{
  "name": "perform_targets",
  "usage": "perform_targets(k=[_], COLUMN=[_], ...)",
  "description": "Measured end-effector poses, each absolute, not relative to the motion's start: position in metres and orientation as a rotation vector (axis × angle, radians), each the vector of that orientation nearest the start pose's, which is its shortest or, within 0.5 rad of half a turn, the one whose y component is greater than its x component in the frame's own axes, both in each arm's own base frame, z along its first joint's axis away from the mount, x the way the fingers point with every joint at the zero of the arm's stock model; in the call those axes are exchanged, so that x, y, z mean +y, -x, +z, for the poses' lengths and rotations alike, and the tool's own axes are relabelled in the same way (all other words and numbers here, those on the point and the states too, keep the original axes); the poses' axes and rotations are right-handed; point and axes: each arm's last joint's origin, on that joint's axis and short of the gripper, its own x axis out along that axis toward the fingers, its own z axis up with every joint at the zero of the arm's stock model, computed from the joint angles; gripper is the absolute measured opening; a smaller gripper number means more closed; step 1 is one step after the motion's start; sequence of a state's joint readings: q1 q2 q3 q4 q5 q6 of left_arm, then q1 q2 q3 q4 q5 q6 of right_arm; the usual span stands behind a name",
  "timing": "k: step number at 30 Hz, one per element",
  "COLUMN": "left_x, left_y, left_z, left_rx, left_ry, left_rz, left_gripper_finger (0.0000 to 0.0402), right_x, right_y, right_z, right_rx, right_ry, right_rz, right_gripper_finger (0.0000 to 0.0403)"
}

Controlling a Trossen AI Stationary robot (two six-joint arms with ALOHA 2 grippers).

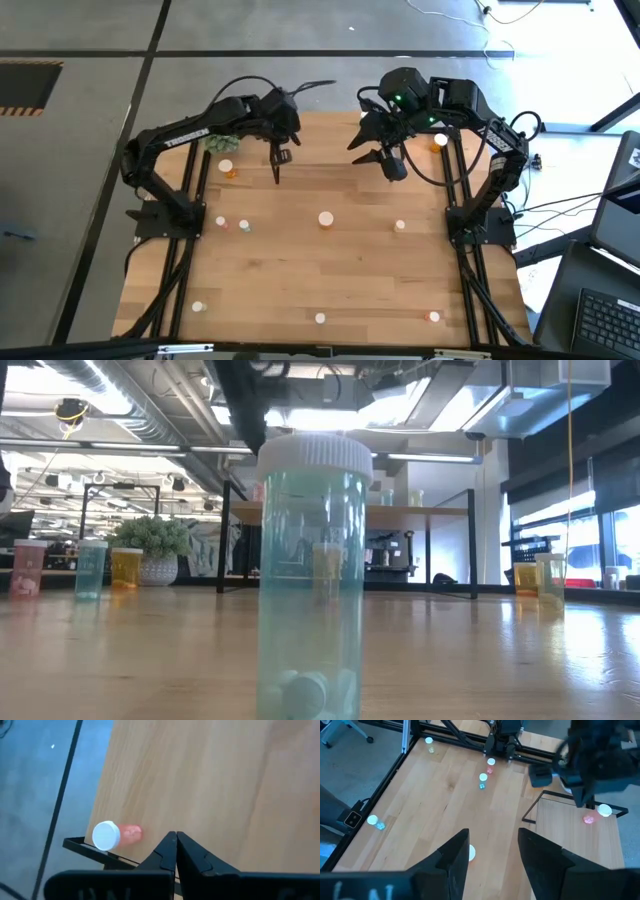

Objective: Pick and place medicine bottles onto shelf by color
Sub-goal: Put the center orange medicine bottle on the shelf

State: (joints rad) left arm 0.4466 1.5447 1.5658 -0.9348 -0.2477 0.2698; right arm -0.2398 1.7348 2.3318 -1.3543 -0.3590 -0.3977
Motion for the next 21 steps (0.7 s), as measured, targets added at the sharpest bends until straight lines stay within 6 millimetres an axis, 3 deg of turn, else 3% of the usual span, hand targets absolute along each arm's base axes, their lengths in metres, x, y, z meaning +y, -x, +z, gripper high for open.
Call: perform_targets(k=[9,15,21], left_x=[0.099,0.075,0.049], left_y=[-0.265,-0.249,-0.236], left_z=[0.388,0.4,0.405], left_rx=[0.852,0.82,0.819], left_ry=[-0.049,0.004,0.066], left_rz=[0.518,0.537,0.529], left_gripper_finger=[0.0,0.0,0.0], right_x=[-0.062,-0.062,-0.061], right_y=[-0.297,-0.297,-0.297], right_z=[0.489,0.489,0.489], right_rx=[0.654,0.654,0.666], right_ry=[0.168,0.167,0.058], right_rz=[0.248,0.248,0.215], right_gripper_finger=[0.0172,0.0172,0.0172])
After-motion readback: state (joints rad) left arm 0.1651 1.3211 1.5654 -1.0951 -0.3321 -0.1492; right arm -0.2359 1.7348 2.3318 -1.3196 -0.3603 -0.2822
